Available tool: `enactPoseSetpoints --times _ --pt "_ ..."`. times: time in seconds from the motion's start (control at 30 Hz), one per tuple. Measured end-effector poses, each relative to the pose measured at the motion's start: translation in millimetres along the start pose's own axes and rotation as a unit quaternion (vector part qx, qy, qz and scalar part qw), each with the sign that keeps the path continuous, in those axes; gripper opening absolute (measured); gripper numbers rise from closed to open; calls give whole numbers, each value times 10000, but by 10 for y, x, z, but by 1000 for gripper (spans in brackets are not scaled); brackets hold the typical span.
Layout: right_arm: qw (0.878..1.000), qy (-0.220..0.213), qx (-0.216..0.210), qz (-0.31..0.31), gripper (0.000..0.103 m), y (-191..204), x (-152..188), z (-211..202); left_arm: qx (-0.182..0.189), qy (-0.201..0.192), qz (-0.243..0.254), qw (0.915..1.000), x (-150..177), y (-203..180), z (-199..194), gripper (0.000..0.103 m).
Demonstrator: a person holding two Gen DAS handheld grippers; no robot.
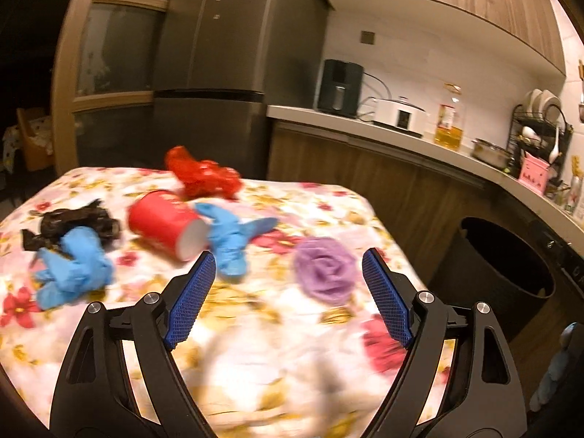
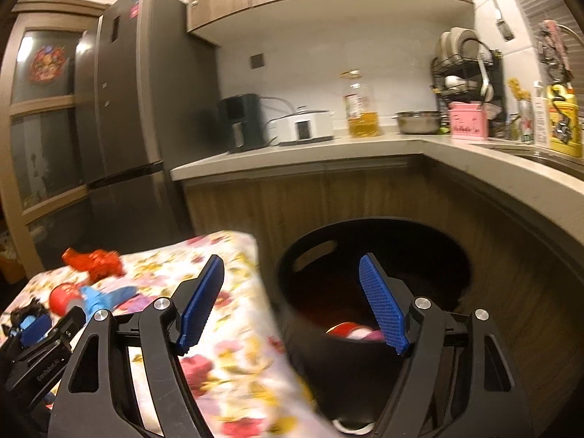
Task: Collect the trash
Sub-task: 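Move both tools back toward the remaining trash on the table, then grasp a blue glove with the left tool while the right tool grasps the purple glove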
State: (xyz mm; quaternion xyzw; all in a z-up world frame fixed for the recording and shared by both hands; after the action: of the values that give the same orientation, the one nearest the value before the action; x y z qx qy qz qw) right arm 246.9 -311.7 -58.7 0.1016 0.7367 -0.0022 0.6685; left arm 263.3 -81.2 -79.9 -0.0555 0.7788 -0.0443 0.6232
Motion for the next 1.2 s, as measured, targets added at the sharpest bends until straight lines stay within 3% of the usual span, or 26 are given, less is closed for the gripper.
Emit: enactPoseSetpoints --times 0.27,0.5,0.7,0.97,1.03,1.2 --pt "9978 337 -540 -169 75 727 300 226 -419 -200 -26 9989 -82 570 -233 81" --pt "9946 688 -715 -296 75 1191 552 543 -807 -257 -192 9962 -126 1085 -354 81" --pt "9936 835 -651 -385 75 1378 699 724 -1111 -285 -306 9929 -144 1464 -389 81" --pt "9905 1178 -560 -432 75 1403 901 886 -1215 -290 -315 9917 -117 1683 -410 81" --pt "9896 1238 -575 -449 72 1415 936 904 -1218 -259 -372 9915 -99 1734 -410 81" --pt "9861 1424 -725 -458 45 1450 1010 947 -1183 -165 -503 9916 -53 1789 -387 81"
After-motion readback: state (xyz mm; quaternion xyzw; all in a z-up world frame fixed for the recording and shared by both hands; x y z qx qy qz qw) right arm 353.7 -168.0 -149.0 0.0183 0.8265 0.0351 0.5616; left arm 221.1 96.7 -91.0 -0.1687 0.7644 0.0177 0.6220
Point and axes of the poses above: each gripper's, at about its wrist camera, not at the fingertips, and z roughly the way its jaws point, y to its left, x to its underside, the point moved 5 cm from there along z, roughly the way its jaws point, and after that the axes turned 11 degrees about -y, right-handed, at the moved point
